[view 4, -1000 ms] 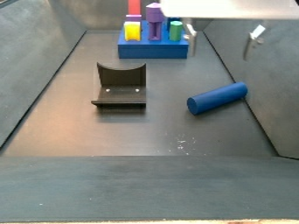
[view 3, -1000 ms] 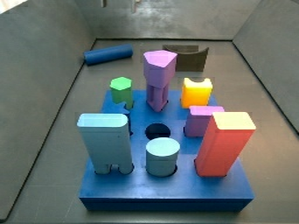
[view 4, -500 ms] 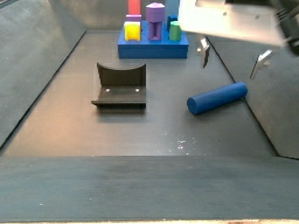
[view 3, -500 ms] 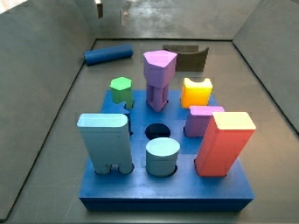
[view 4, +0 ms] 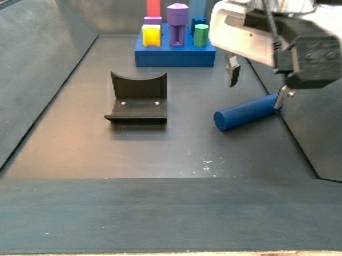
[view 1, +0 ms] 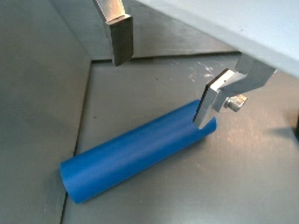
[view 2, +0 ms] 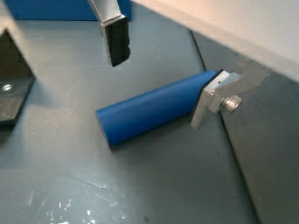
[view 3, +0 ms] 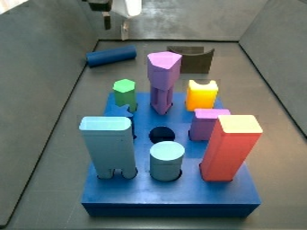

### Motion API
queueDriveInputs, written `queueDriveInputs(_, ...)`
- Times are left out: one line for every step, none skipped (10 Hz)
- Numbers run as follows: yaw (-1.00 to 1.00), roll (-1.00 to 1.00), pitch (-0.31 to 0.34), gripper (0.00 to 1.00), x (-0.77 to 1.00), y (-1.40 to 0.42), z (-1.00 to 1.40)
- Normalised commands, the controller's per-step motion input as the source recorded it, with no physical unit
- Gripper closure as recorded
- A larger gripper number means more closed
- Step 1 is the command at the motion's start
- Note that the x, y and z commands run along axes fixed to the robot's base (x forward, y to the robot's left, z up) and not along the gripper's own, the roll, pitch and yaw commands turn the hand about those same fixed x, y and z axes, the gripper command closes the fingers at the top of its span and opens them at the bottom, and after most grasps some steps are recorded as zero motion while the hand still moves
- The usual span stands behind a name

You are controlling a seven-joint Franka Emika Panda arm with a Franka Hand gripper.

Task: Pick up the round object. Move up. Place the round object on the fixture. Regrasp the round object. Move to above the board. Insert the round object.
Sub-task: Pick up the round object.

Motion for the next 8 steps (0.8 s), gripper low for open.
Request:
queueDriveInputs(-0.51, -0.3, -0.184, 0.0, 0.17, 0.0, -0.46)
queueDriveInputs(-0.51, -0.3, -0.189, 0.0, 0.19, -0.02, -0.45)
queueDriveInputs(-0.49, -0.31, -0.191, 0.0, 0.21, -0.02, -0.45)
queueDriveInputs(-0.43, -0.3, -0.187, 0.0, 0.25, -0.01, -0.47)
queueDriveInputs(-0.32, -0.3, -0.193, 0.0, 0.18, 0.0, -0.47)
queueDriveInputs(-0.24, -0.3, -0.181, 0.0, 0.03, 0.0, -0.49)
queueDriveInputs(-0.07, -0.2, -0.1, 0.0, 0.0, 0.01, -0.73)
queueDriveInputs(-0.07, -0.14, -0.054, 0.0, 0.0, 0.0, -0.87)
